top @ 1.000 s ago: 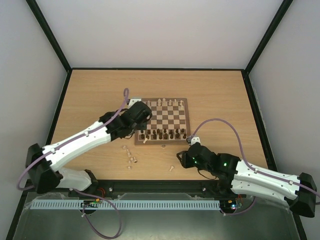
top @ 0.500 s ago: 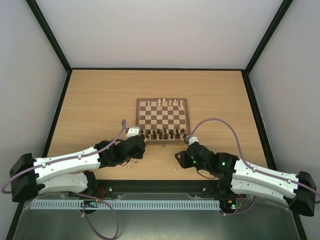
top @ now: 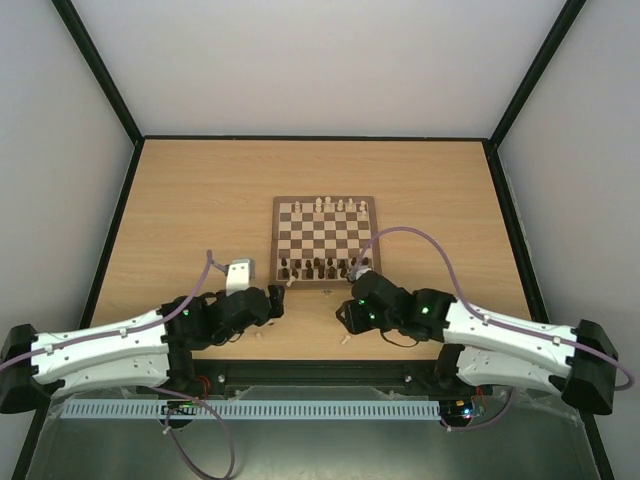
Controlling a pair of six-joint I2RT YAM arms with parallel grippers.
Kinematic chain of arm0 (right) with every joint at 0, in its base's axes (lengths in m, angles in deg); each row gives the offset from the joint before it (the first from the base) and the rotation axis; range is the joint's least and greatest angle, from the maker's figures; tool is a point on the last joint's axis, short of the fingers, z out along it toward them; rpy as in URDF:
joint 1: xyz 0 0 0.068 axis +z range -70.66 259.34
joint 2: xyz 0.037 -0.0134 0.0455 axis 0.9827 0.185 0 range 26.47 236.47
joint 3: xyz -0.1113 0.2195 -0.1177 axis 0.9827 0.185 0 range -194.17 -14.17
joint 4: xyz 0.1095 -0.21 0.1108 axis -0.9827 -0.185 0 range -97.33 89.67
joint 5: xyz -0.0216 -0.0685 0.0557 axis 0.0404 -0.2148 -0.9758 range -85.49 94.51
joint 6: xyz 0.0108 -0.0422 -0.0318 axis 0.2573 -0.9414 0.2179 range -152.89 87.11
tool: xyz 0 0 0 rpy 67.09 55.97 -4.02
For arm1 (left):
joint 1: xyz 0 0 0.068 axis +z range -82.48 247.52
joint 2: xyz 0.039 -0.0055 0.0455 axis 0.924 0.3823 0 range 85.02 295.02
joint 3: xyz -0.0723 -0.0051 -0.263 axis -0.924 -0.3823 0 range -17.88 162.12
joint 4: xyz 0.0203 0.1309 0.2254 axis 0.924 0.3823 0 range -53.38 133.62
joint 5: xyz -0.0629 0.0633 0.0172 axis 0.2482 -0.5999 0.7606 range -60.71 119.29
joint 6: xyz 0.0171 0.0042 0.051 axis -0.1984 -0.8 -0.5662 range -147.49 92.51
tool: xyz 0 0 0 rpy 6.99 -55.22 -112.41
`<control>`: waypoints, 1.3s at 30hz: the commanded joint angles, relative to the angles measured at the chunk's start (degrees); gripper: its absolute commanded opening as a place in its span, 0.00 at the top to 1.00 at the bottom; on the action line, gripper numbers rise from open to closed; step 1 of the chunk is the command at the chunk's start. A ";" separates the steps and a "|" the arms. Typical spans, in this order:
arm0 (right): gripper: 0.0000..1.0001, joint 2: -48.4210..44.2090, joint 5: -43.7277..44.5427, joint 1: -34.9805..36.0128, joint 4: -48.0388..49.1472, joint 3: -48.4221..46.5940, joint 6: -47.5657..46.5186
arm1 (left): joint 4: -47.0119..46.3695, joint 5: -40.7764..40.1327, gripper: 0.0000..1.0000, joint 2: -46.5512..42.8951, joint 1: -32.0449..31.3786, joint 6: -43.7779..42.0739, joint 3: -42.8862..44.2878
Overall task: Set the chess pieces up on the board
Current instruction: Pick up the chess piece at the center of the board.
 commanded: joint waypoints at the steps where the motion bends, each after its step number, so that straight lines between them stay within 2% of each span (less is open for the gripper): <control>1: 0.65 5.87 -3.67 0.50 -2.86 -4.47 -2.72 | 8.01 -4.98 0.00 -4.77 -0.20 6.06 2.86; 4: 0.65 12.16 -2.60 0.51 -3.39 -10.91 -5.17 | 10.91 -5.57 0.00 -10.25 -0.28 7.36 3.89; 8: 0.64 23.13 -3.40 0.53 -3.95 -20.03 -8.95 | 7.45 -3.51 0.00 -21.45 -0.38 2.71 3.94; 11: 0.62 31.52 -3.48 0.51 -5.09 -27.62 -10.66 | 5.27 -1.54 0.00 -27.19 -0.38 -1.26 5.78; 17: 0.62 47.44 -4.53 1.12 -9.16 -42.60 -10.74 | 2.40 2.89 0.01 -36.19 -0.29 -7.57 10.60; 23: 0.62 61.17 -2.92 3.72 -13.31 -57.02 -9.45 | 2.51 4.64 0.01 -39.84 -0.20 -10.71 13.46; 30: 0.61 71.36 -0.05 4.84 -20.71 -69.61 -7.40 | 2.76 5.97 0.01 -42.08 -0.12 -12.11 14.85; 39: 0.61 76.47 5.07 5.49 -26.75 -76.18 -4.68 | 4.88 6.28 0.01 -44.69 -0.03 -12.67 15.53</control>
